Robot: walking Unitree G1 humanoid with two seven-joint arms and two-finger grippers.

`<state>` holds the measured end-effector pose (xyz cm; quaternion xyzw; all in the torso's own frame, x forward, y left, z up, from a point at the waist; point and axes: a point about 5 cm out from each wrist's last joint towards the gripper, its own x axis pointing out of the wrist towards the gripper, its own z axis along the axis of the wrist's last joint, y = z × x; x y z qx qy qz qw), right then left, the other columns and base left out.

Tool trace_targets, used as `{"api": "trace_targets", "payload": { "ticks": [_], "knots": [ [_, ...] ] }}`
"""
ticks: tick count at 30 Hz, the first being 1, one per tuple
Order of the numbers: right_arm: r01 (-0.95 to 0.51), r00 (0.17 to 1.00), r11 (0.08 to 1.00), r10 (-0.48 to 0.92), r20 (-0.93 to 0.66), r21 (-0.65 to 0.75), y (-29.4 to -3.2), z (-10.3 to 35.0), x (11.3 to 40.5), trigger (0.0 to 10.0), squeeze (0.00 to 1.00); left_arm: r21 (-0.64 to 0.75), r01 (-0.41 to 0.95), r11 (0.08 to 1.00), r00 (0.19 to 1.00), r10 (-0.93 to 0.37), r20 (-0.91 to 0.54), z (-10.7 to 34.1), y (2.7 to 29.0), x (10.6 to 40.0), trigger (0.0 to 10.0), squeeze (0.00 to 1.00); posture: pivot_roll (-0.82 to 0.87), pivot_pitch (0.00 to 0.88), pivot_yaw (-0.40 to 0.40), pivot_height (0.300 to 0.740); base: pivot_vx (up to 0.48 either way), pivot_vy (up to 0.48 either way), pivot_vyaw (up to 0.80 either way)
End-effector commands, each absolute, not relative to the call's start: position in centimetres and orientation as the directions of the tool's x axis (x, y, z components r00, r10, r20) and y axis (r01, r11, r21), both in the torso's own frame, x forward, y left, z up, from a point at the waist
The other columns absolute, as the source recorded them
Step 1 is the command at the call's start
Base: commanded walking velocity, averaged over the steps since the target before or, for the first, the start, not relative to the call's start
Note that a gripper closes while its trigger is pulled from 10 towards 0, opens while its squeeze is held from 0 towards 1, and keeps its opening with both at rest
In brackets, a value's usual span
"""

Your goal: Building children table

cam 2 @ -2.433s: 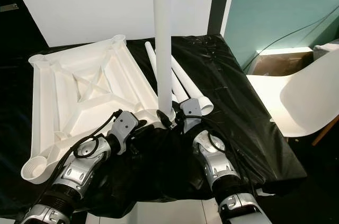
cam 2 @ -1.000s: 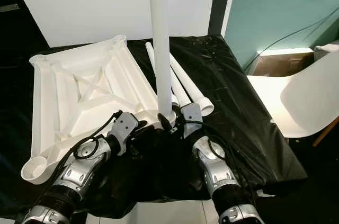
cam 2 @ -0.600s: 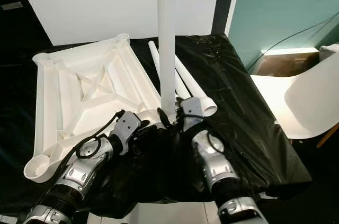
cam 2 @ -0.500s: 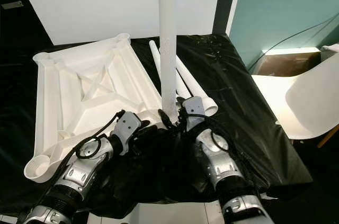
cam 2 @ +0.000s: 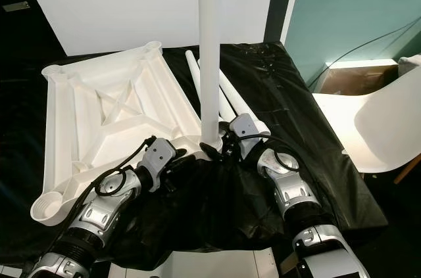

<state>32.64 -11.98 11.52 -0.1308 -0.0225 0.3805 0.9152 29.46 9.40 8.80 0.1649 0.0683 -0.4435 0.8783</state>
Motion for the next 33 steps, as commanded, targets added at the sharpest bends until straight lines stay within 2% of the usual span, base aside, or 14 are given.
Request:
{"api": "trace_targets", "payload": {
  "ticks": [1, 4, 5, 6, 7, 11, 13, 15, 16, 17, 25, 33],
  "knots": [
    [-0.678, 0.728, 0.700, 0.682, -0.070, -0.225, -11.9, 10.9, 32.5, 10.0, 0.00, 0.157, 0.851, 0.501, 0.519, -0.756, -0.398, 5.9, 9.5, 28.1, 10.0, 0.00, 0.03, 0.000, -0.002, 0.740, 0.000, 0.000, 0.00],
    [-0.673, 0.734, 0.711, 0.675, -0.069, -0.203, -11.2, 10.1, 31.8, 10.0, 0.00, 0.158, 0.849, 0.504, 0.522, -0.756, -0.395, 5.9, 9.4, 28.1, 10.0, 0.00, 0.04, 0.000, -0.009, 0.740, 0.000, 0.000, 0.00],
    [-0.676, 0.732, 0.712, 0.678, -0.067, -0.189, -10.9, 9.7, 31.4, 9.6, 0.00, 0.158, 0.848, 0.506, 0.524, -0.756, -0.394, 5.9, 9.4, 28.1, 10.0, 0.00, 0.04, 0.000, -0.009, 0.740, 0.000, 0.000, 0.00],
    [-0.678, 0.731, 0.713, 0.679, -0.064, -0.179, -10.7, 9.4, 31.2, 9.6, 0.00, 0.158, 0.848, 0.506, 0.524, -0.755, -0.393, 5.9, 9.5, 28.1, 10.0, 0.00, 0.04, 0.000, -0.008, 0.740, 0.000, 0.000, 0.00],
    [-0.675, 0.734, 0.719, 0.676, -0.056, -0.168, -10.4, 9.2, 30.9, 0.0, 0.00, 0.159, 0.846, 0.509, 0.527, -0.753, -0.394, 5.8, 9.6, 28.1, 10.0, 0.00, 0.04, 0.000, -0.009, 0.740, 0.000, 0.000, 0.00],
    [-0.604, 0.793, 0.785, 0.609, -0.003, -0.137, -9.9, 9.2, 30.8, 0.0, 0.00, 0.160, 0.840, 0.518, 0.535, -0.748, -0.391, 5.9, 9.8, 28.1, 10.0, 0.00, 0.05, 0.000, -0.011, 0.740, 0.000, 0.000, 0.00],
    [-0.604, 0.793, 0.785, 0.609, -0.003, -0.137, -9.9, 9.2, 30.8, 0.0, 0.00, 0.160, 0.840, 0.518, 0.535, -0.748, -0.391, 5.9, 9.8, 28.1, 10.0, 0.00, 0.05, 0.000, -0.011, 0.740, 0.000, 0.000, 0.00],
    [-0.482, 0.871, 0.870, 0.488, 0.047, -0.107, -9.8, 9.5, 31.3, 0.0, 0.00, 0.159, 0.840, 0.518, 0.536, -0.749, -0.389, 5.9, 9.7, 28.1, 10.0, 0.00, 0.05, 0.000, -0.008, 0.740, 0.000, 0.000, 0.00],
    [-0.482, 0.871, 0.870, 0.488, 0.047, -0.107, -9.8, 9.5, 31.3, 0.0, 0.00, 0.159, 0.840, 0.518, 0.536, -0.749, -0.389, 5.9, 9.7, 28.1, 10.0, 0.00, 0.05, 0.000, -0.008, 0.740, 0.000, 0.000, 0.00],
    [-0.443, 0.892, 0.892, 0.449, 0.061, -0.092, -9.3, 9.8, 31.6, 10.0, 0.00, 0.158, 0.843, 0.515, 0.532, -0.752, -0.389, 5.8, 9.6, 28.0, 10.0, 0.00, 0.04, 0.000, -0.003, 0.740, 0.000, 0.000, 0.00],
    [-0.483, 0.870, 0.869, 0.490, 0.050, -0.109, -8.7, 10.0, 31.7, 10.0, 0.00, 0.158, 0.843, 0.514, 0.531, -0.752, -0.391, 5.8, 9.7, 28.1, 10.0, 0.00, 0.04, 0.000, -0.003, 0.740, 0.000, 0.000, 0.00],
    [-0.493, 0.863, 0.854, 0.505, 0.036, -0.163, -10.1, 10.5, 32.0, 10.0, 0.00, 0.152, 0.841, 0.520, 0.534, -0.753, -0.385, 5.8, 9.5, 28.0, 10.0, 0.00, 0.04, 0.000, -0.009, 0.740, 0.000, 0.000, 0.00]
  ]
}}
